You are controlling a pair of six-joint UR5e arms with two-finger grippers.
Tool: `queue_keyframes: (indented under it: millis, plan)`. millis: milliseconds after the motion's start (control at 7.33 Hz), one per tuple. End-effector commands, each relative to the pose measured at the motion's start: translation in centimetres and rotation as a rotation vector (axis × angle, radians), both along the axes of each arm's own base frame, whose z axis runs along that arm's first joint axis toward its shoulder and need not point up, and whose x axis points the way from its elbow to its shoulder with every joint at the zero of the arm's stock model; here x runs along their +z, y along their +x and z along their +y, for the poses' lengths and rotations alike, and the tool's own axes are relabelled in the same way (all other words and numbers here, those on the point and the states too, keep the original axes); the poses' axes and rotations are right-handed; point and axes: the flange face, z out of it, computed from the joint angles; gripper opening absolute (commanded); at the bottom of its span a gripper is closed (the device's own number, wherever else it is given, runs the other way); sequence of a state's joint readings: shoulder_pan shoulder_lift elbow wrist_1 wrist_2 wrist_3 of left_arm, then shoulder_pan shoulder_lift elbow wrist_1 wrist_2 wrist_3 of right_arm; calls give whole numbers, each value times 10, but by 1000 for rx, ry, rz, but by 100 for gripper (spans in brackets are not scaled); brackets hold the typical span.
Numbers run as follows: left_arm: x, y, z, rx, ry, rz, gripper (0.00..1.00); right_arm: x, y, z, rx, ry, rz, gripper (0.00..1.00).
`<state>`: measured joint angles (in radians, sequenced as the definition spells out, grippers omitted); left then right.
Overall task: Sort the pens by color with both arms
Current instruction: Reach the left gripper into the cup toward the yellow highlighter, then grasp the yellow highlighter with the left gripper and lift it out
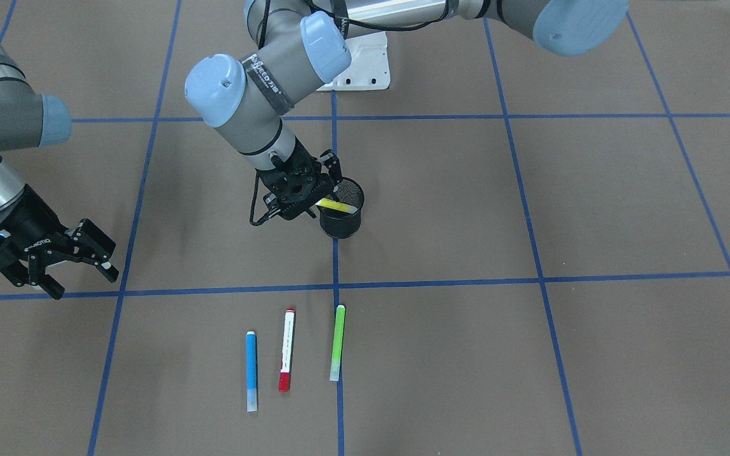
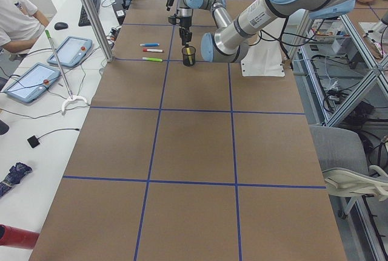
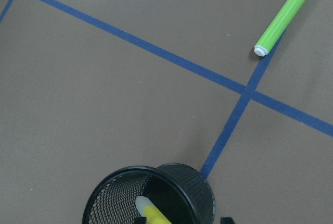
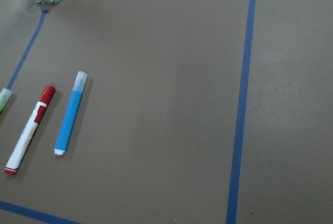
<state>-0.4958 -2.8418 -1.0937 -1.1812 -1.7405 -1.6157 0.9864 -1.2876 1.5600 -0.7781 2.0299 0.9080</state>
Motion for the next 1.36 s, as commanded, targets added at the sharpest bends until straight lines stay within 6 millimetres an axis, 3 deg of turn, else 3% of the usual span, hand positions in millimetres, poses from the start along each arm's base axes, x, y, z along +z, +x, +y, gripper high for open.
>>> queue_keyframes:
  millis: [0,273,682,1091,1227]
  plan:
    - [-1,3,6,4,-1,2,41,0,0,0,1,-2,0,100]
    - [-4,2,6,4,-3,3,0,0,0,0,5,-6,-2,100]
    - [-10,-9,11,8,10,18,0,0,-3,0,10,-6,1,100]
    - [-50,-49,20,-6,42,74,0,1,-11,2,19,1,11,100]
    - [-65,-82,10,-38,68,116,0,1,-11,2,19,1,11,100]
